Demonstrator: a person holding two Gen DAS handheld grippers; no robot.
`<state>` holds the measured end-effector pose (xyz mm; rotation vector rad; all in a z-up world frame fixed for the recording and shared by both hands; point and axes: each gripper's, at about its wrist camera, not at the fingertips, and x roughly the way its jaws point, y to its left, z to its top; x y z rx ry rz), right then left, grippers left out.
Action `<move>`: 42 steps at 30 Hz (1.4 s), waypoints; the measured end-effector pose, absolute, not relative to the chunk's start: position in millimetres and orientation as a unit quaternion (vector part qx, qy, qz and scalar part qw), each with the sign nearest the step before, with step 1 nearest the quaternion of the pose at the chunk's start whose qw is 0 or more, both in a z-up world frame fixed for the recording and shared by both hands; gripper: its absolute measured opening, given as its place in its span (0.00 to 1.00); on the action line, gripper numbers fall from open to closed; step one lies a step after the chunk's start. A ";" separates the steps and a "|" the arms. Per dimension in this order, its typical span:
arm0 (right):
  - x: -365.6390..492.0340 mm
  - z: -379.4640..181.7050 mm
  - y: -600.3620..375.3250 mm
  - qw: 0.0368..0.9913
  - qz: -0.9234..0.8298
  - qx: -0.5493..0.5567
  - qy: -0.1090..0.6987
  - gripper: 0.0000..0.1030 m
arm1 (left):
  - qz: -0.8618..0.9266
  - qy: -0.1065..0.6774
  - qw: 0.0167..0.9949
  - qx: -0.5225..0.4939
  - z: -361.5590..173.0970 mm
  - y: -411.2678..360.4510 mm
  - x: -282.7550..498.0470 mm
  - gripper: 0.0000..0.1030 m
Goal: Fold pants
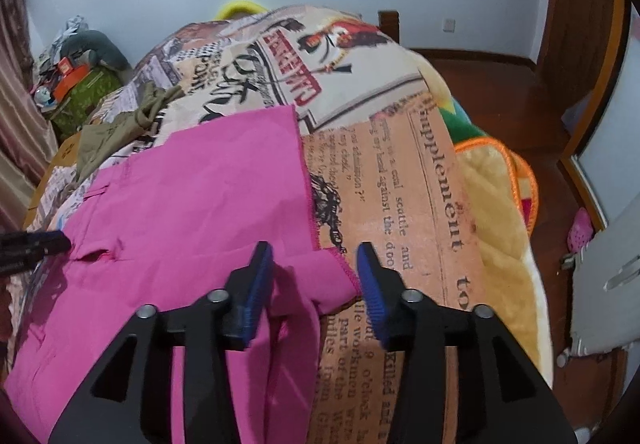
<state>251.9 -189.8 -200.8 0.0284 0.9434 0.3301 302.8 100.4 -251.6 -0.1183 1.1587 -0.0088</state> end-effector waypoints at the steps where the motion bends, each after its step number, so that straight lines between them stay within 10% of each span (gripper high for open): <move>1: 254.3 -205.5 -190.0 0.873 0.160 0.019 0.460 0.41 | -0.007 0.548 0.834 -0.062 -252.7 101.2 304.1 0.35; 8: 255.0 -230.2 -193.4 0.858 0.166 0.050 0.483 0.40 | -0.015 0.545 0.836 -0.064 -255.2 98.5 309.0 0.23; 13: 250.9 -234.3 -187.0 0.859 0.171 0.035 0.481 0.08 | 0.013 0.524 0.851 -0.030 -251.3 94.6 305.7 0.05; 27: 248.2 -246.0 -185.3 0.863 0.132 -0.075 0.481 0.00 | 0.062 0.522 0.851 0.015 -264.8 104.7 309.9 0.06; 33: 243.8 -221.5 -209.8 0.865 0.124 -0.010 0.487 0.04 | 0.060 0.519 0.852 0.037 -258.3 100.0 302.5 0.09; 39: 232.0 -189.4 -200.4 0.874 0.174 0.040 0.452 0.37 | 0.033 0.513 0.858 -0.010 -238.5 103.4 289.9 0.11; 42: 232.8 -193.4 -171.7 0.873 0.201 0.015 0.445 0.38 | 0.018 0.515 0.857 0.005 -239.5 93.3 288.5 0.21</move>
